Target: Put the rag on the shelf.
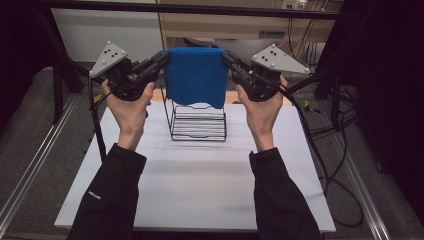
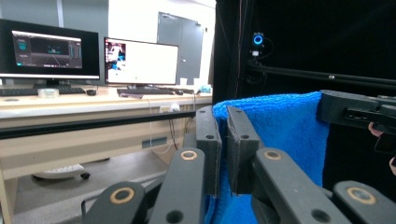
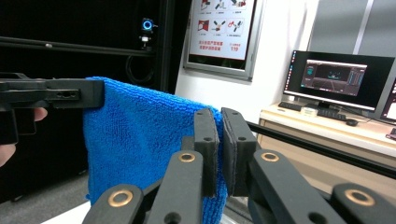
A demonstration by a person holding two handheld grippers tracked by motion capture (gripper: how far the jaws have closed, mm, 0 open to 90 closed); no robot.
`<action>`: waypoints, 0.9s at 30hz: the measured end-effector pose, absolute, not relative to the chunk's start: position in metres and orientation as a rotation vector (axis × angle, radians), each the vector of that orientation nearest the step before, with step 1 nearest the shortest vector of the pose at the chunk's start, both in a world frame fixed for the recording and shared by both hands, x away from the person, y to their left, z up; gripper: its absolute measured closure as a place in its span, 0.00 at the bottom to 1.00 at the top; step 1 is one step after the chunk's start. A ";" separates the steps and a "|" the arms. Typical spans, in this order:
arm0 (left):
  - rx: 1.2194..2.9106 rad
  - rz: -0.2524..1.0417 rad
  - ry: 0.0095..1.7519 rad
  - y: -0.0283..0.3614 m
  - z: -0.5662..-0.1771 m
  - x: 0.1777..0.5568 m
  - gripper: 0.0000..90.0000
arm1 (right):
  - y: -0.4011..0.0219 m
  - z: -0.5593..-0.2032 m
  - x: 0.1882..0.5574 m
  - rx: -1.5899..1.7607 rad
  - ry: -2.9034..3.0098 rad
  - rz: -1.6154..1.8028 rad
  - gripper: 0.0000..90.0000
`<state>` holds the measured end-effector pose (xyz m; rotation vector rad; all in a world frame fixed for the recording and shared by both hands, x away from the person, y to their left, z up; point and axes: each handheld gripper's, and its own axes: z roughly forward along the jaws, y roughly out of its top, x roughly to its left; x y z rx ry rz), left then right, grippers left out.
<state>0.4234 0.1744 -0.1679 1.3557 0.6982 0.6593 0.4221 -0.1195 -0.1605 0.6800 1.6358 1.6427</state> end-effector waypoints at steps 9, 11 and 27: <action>1.348 0.671 0.688 0.170 -0.156 0.435 0.94 | -0.122 -0.149 0.436 0.691 1.603 1.664 0.95; 1.351 0.684 0.693 0.169 -0.154 0.438 0.94 | -0.122 -0.148 0.439 0.691 1.601 1.661 0.95; 1.348 0.711 0.723 0.166 -0.154 0.470 0.94 | -0.118 -0.147 0.473 0.720 1.599 1.639 0.95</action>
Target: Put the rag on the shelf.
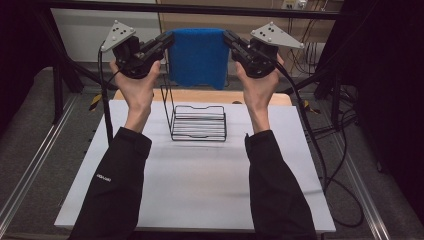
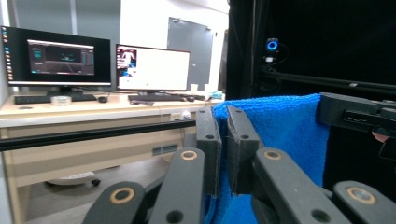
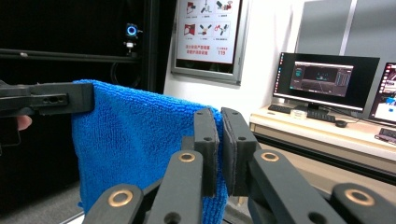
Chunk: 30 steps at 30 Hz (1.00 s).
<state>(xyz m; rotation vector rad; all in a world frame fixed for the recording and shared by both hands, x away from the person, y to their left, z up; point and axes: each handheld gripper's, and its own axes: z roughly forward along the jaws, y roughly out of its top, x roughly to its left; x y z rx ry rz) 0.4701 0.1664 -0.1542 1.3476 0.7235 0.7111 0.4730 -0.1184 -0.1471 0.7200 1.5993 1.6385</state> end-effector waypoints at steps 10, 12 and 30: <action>1.320 0.721 0.738 0.169 -0.159 0.489 0.94 | -0.113 -0.145 0.495 0.727 1.614 1.626 0.95; 1.319 0.719 0.740 0.170 -0.161 0.491 0.94 | -0.111 -0.147 0.498 0.725 1.618 1.613 0.95; 1.368 0.719 0.755 0.173 -0.187 0.500 0.94 | -0.109 -0.172 0.510 0.744 1.682 1.574 0.95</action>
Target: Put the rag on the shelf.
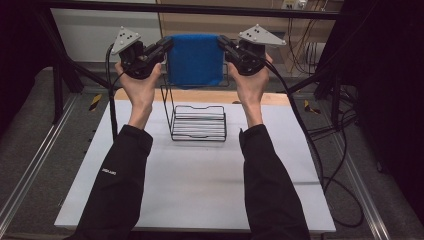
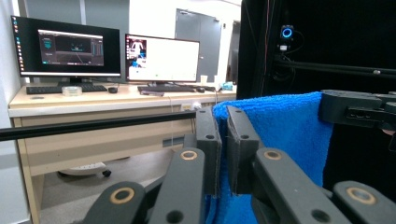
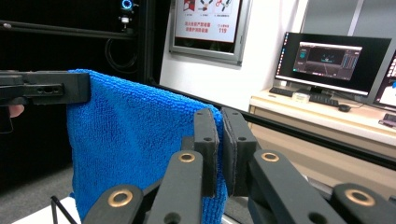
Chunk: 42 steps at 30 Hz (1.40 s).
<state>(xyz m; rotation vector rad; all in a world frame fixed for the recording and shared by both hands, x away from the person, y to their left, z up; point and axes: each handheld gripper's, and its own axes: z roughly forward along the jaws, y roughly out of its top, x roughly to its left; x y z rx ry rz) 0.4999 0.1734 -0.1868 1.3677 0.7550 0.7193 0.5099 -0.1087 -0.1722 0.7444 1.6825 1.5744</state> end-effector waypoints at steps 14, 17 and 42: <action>1.469 0.710 0.733 0.176 -0.211 0.492 0.94 | -0.113 -0.199 0.504 0.774 1.772 1.549 0.95; 1.476 0.701 0.722 0.178 -0.214 0.490 0.94 | -0.115 -0.201 0.502 0.768 1.780 1.558 0.95; 1.574 0.670 0.681 0.183 -0.224 0.472 0.94 | -0.122 -0.210 0.478 0.717 1.894 1.530 0.95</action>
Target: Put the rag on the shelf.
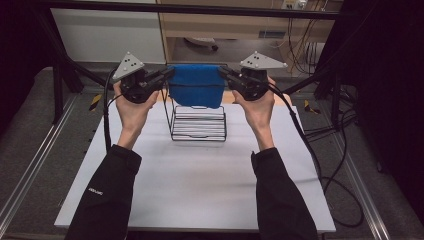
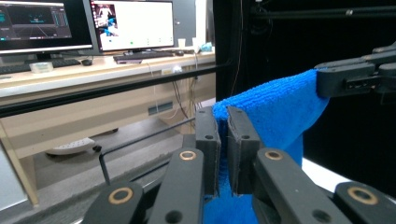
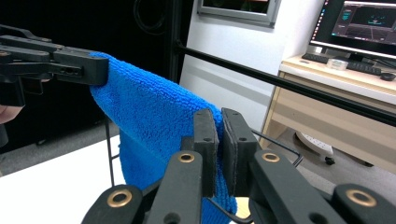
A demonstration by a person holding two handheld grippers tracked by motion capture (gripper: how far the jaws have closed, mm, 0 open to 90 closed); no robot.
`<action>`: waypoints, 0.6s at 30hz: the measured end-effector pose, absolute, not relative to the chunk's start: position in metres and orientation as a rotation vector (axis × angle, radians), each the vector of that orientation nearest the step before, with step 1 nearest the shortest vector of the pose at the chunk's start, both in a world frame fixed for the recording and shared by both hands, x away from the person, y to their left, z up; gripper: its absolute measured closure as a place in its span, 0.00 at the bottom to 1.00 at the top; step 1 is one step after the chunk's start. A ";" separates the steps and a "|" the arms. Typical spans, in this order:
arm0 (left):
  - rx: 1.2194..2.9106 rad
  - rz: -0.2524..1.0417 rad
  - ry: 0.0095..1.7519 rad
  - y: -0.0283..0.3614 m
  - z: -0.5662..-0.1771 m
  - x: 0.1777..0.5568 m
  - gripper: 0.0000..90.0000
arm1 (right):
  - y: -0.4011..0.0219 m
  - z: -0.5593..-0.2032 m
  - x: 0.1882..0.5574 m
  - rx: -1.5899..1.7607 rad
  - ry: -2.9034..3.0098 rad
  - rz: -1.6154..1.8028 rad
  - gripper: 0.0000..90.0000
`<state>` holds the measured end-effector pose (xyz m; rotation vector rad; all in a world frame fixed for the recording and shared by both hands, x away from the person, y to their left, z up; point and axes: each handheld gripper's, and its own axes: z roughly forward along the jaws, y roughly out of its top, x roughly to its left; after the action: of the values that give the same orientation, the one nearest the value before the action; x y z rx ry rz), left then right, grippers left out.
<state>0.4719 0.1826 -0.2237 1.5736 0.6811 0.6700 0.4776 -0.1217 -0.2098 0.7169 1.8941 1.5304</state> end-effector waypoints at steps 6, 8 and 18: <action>1.591 0.646 0.691 0.185 -0.231 0.469 0.93 | -0.121 -0.212 0.474 0.705 1.918 1.529 0.95; 1.602 0.643 0.694 0.186 -0.233 0.468 0.93 | -0.120 -0.213 0.473 0.703 1.932 1.526 0.95; 1.652 0.594 0.717 0.189 -0.243 0.464 0.91 | -0.121 -0.222 0.467 0.716 1.997 1.511 0.95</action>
<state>0.4641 0.1887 -0.2427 1.6525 0.7169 0.5942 0.4670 -0.1208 -0.2215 0.7164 1.9966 1.5112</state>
